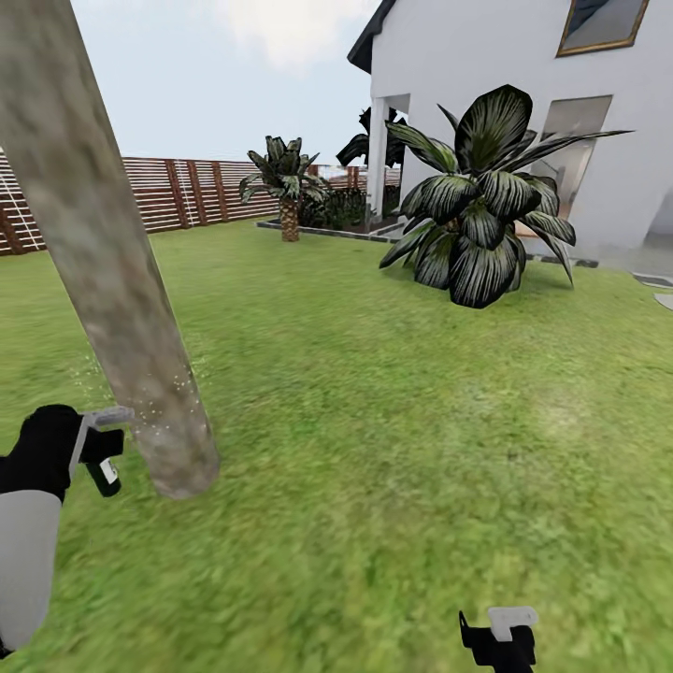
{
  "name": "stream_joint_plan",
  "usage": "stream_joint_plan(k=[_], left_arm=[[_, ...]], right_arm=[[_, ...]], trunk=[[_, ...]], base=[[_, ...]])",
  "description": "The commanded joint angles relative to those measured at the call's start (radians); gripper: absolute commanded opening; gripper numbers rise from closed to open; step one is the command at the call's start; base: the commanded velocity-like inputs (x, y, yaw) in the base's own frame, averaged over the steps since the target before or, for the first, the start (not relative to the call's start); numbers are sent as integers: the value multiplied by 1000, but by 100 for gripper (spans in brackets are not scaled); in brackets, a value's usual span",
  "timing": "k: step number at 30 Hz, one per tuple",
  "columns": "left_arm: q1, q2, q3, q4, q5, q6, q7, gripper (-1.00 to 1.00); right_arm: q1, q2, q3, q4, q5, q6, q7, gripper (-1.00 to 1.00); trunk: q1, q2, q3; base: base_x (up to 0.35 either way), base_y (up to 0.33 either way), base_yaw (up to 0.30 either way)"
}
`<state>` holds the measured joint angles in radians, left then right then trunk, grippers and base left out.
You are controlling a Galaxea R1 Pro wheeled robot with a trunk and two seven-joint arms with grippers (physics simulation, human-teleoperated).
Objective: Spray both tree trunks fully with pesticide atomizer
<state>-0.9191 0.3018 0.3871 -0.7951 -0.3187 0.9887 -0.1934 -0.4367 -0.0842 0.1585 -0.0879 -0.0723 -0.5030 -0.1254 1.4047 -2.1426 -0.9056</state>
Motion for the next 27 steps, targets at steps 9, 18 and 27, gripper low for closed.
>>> stream_joint_plan(k=[9,18,27], left_arm=[[-22,7,-113,-11,-11,13,-101,-100],[-98,21,-115,0,-16,19,-104,-100],[-98,28,-116,-11,-16,19,-104,-100]], right_arm=[[-1,0,9,1,-6,-2,-3,100],[-1,0,9,0,-6,-3,-3,100],[-1,0,9,0,-6,-3,-3,100]], trunk=[[0,0,-1],[0,0,-1],[0,0,-1]], base=[[0,0,0],[0,0,0],[45,-71,0]])
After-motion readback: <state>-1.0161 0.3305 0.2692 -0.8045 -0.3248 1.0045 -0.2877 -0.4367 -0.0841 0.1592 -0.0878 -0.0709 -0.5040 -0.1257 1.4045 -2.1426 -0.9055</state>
